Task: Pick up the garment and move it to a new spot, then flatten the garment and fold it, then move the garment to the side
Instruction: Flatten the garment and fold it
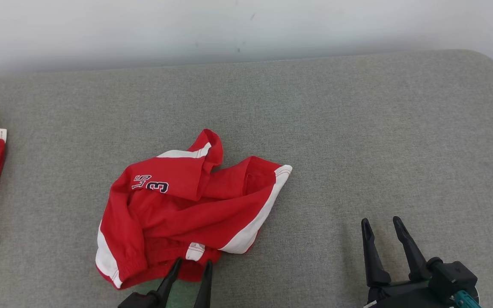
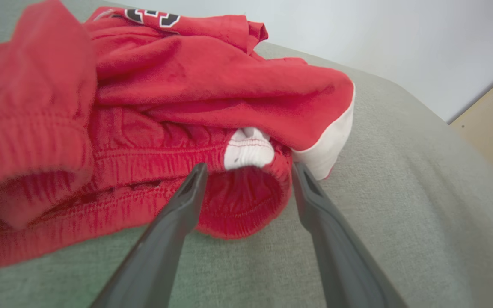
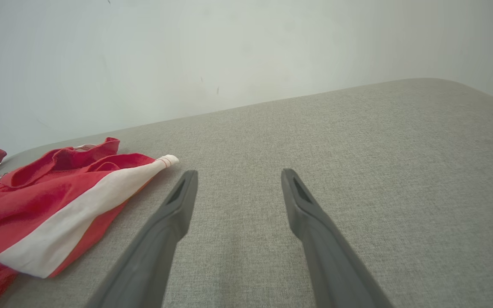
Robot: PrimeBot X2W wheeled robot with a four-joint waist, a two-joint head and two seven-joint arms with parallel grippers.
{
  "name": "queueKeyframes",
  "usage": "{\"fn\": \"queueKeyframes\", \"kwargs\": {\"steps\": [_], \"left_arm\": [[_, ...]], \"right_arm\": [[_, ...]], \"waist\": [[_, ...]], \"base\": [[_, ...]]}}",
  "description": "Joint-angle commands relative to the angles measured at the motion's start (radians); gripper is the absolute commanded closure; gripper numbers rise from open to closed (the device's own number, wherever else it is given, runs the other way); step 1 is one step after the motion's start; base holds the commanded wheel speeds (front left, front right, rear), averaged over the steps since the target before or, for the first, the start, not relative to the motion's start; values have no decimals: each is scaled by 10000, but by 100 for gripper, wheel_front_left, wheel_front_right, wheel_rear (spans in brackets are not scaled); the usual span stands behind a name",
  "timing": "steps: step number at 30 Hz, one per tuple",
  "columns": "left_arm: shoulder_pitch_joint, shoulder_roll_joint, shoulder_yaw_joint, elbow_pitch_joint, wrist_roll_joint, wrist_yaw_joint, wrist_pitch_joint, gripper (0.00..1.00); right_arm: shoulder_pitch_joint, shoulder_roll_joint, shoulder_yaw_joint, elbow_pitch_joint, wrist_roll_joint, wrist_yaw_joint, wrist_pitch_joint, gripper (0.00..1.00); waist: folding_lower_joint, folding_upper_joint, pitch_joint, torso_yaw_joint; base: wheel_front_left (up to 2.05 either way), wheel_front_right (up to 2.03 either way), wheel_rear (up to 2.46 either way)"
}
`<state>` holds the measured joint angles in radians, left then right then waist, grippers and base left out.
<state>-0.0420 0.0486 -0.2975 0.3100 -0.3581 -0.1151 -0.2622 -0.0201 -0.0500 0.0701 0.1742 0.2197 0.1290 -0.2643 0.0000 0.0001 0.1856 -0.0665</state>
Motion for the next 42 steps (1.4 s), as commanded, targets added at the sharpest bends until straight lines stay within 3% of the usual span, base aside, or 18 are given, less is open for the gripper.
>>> {"fn": "queueKeyframes", "kwargs": {"steps": [1, 2, 3, 4, 5, 6, 14, 23, 31, 42], "left_arm": [[-168, 31, -59, 51, -28, -44, -12, 0], [-232, 31, -68, 150, -204, -47, -12, 0], [-265, 35, -57, 263, -431, -44, -12, 37], [-302, 35, -87, 442, -494, -41, -12, 54], [-399, 30, -101, 607, -468, 14, -12, 89], [-484, 29, -83, 800, -525, 81, -12, 100], [-442, 33, -32, 1080, -611, 35, -12, 100], [-66, 298, 1000, -304, -369, -7, -12, 100], [1043, 858, 546, -1205, -476, -70, 572, 100], [2013, 963, 353, -353, -428, 228, 623, 100]], "right_arm": [[-26, -8, 22, 5, -86, 35, -32, 0], [-33, -9, 27, 15, -95, 35, -32, 0], [-34, -9, 29, 15, -93, 35, -32, 0], [-33, -8, 46, 27, -91, 35, -30, 0], [-21, -8, 57, 34, -94, 35, -32, 0], [-13, -9, 60, 29, -93, 35, -31, 0], [167, -8, 66, 33, -31, 35, -31, 0], [459, -9, -14, 81, 66, 35, -31, 0], [407, -11, 121, 198, 174, 35, -31, 0], [461, -9, 69, 428, 50, 35, -31, 0]], "waist": [[0, -1, -6, -27], [0, -1, -20, -37], [0, -1, -37, -47], [0, -1, -68, -63], [0, -1, -93, -72], [0, -1, -120, -75], [0, -1, -311, -100], [0, -1, -596, 450], [0, -1, -790, 1048], [0, -1, -822, 1533]], "base": [[0, 0, 0], [0, 0, 0], [0, 0, 0], [0, 0, 0], [0, 0, 0], [0, 0, 0], [0, 0, 0], [0, 0, 0], [0, 0, 0], [0, 0, 0]]}}
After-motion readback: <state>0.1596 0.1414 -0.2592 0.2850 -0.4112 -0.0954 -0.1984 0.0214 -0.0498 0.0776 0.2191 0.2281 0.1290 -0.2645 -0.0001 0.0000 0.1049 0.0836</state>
